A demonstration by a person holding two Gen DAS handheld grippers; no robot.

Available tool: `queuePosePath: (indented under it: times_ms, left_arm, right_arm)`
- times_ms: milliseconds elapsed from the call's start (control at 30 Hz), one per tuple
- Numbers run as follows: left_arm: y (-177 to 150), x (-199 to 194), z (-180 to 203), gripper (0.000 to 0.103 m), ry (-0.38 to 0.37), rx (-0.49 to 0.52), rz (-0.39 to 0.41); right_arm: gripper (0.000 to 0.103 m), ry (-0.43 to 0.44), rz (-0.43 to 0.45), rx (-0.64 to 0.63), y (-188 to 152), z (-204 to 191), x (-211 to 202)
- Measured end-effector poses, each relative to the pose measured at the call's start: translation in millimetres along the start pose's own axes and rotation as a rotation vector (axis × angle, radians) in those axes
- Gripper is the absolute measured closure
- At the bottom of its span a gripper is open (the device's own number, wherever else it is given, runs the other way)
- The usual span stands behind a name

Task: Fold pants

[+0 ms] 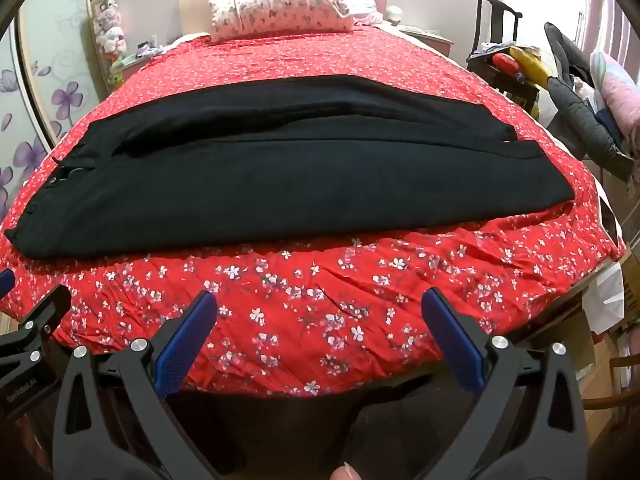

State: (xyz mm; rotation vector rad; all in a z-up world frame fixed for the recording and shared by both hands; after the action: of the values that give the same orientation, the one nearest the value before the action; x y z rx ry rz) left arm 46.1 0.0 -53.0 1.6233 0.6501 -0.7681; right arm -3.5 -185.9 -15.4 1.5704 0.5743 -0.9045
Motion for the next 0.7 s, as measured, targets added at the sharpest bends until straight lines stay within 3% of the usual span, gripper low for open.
queuePosePath:
  times_ms: [700]
  left_arm:
    - [-0.2, 0.1, -0.2, 0.002, 0.001, 0.001, -0.001]
  right_arm:
    - [0.001, 0.000, -0.006, 0.001, -1.1, 0.1, 1.5]
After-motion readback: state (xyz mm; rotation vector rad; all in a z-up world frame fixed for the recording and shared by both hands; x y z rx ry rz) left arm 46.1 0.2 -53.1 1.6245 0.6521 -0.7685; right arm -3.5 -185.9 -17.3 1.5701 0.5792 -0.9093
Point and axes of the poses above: each gripper's, at about its wrist camera, not at the fingertips, and x roughly the way its jaws point, z to its right, y to its top, the point moved 7 cm from there along x, roughly the way its jaws point, and after that the axes turned 2 degrees about -z, right-handed, at the moved point
